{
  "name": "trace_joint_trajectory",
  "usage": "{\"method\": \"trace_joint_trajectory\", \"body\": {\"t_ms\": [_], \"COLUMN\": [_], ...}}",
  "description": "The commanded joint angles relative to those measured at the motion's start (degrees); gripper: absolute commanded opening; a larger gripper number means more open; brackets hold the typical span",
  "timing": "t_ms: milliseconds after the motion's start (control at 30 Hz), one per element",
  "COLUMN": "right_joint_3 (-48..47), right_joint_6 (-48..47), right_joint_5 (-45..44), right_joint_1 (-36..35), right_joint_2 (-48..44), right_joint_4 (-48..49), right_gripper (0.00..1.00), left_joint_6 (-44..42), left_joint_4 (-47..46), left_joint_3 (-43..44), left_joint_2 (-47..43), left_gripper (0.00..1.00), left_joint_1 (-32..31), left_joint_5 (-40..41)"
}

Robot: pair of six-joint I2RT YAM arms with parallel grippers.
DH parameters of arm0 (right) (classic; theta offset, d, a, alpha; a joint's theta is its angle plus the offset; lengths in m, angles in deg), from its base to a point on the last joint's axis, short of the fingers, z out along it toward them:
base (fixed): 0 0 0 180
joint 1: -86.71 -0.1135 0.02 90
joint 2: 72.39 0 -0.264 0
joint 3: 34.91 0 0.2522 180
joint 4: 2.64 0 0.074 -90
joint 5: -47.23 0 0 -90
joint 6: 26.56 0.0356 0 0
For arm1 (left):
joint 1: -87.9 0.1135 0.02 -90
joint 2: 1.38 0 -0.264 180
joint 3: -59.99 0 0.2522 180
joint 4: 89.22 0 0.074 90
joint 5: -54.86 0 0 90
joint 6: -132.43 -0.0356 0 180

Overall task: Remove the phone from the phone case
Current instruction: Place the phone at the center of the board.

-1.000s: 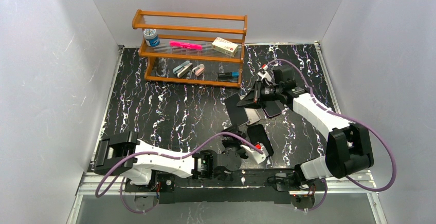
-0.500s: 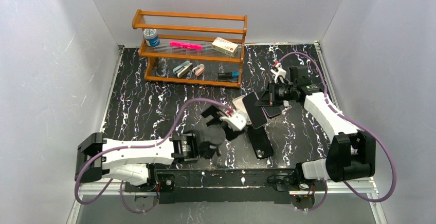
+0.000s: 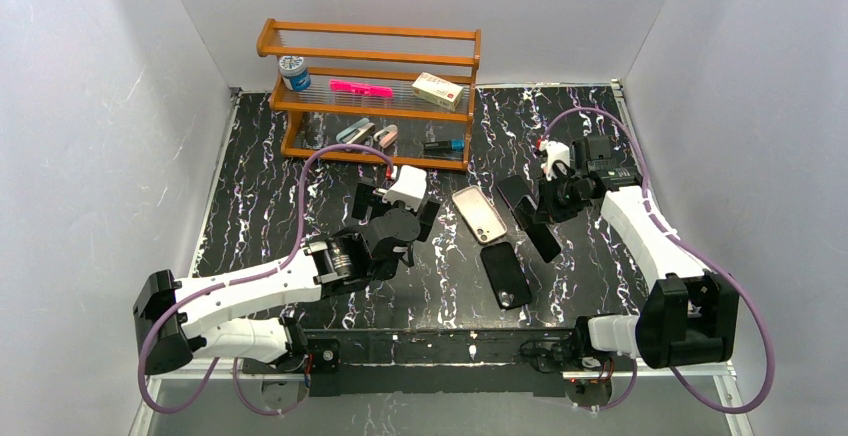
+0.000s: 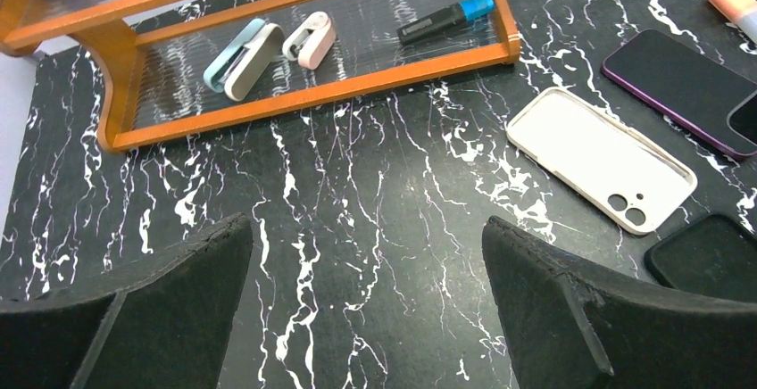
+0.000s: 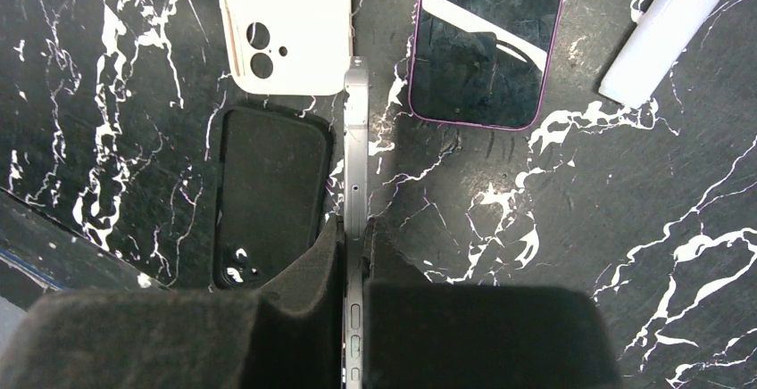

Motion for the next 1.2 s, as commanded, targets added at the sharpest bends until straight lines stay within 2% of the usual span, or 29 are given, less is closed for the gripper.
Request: {"method": "trace_joint_trajectory", "body": {"t_ms": [0,267,667,967,1067,1167], "right_joint_3": [-1.59,-3.48,-4.25,4.11,7.27,7.69], "right_joint_6": [-5.56,-8.92,-8.76,-11.42,-13.66,-15.1], "right_joint_5": [3.8,3.1,-4.36,-15.71,-16.42,-15.53], "right_joint_1": [0.69,0.64,0.94,0.78,0.68,0.45], "right_joint_2": [2.48,6.01,11.97,9.76,8.38,8.43], "right_joint_4": [-2.19,-6.9,-11.71,-7.56,-5.21,-3.83], "right_gripper": [0.01,0.02,0.12,0.24,0.25,0.31], "left_joint_6": [6.0,6.93,6.23,3.5,3.35,3.35], "left_joint_4": [1.94,1.31,0.76,-1.43,-2.02,-2.04], "left_joint_3": [0.52,-1.1,-2.24,-3.72,-3.92,-3.92], "left_joint_2": [-2.3,-4.92,-7.26,-9.71,-10.2,-10.21], "left_gripper": [0.98,0.98,0.98,0.98,0.98,0.98], "left_joint_1": [1.06,1.57,1.48,-0.95,-1.14,-1.18], "left_joint_5": [4.71,7.46,9.63,14.32,14.18,14.2]}}
